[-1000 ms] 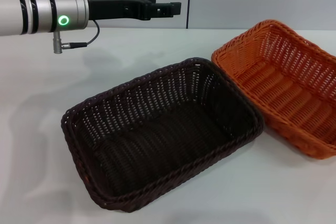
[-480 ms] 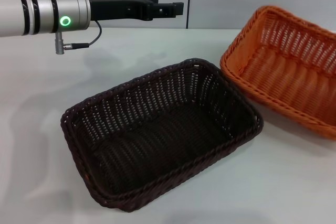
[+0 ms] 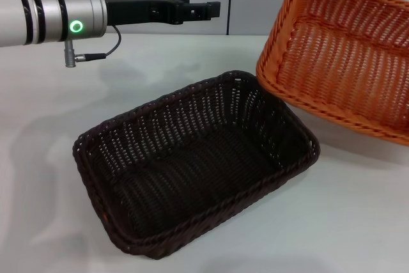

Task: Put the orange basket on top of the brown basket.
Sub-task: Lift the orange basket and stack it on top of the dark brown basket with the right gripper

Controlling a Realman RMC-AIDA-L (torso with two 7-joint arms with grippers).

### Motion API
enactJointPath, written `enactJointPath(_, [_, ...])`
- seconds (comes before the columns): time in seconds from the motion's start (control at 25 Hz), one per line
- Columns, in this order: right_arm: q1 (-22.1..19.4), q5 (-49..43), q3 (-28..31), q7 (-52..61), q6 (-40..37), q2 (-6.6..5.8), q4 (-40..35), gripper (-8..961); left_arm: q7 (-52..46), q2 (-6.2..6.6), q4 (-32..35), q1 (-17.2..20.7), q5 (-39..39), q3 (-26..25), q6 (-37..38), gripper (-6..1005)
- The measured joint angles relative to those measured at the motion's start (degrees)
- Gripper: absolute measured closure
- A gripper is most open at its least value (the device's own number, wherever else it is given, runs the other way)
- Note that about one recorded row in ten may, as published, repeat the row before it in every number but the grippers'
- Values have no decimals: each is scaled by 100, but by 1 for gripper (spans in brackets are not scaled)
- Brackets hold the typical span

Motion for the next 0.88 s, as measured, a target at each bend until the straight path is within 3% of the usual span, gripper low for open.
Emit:
enactJointPath(0.56, [-358, 2385, 9, -1857, 154, 434, 119, 730, -5, 37, -38, 87, -227, -98, 15, 158])
enactJointPath(0.88, [-156, 2914, 4, -2240, -207, 518, 310, 725, -11, 36, -39, 91, -236, -89, 30, 158])
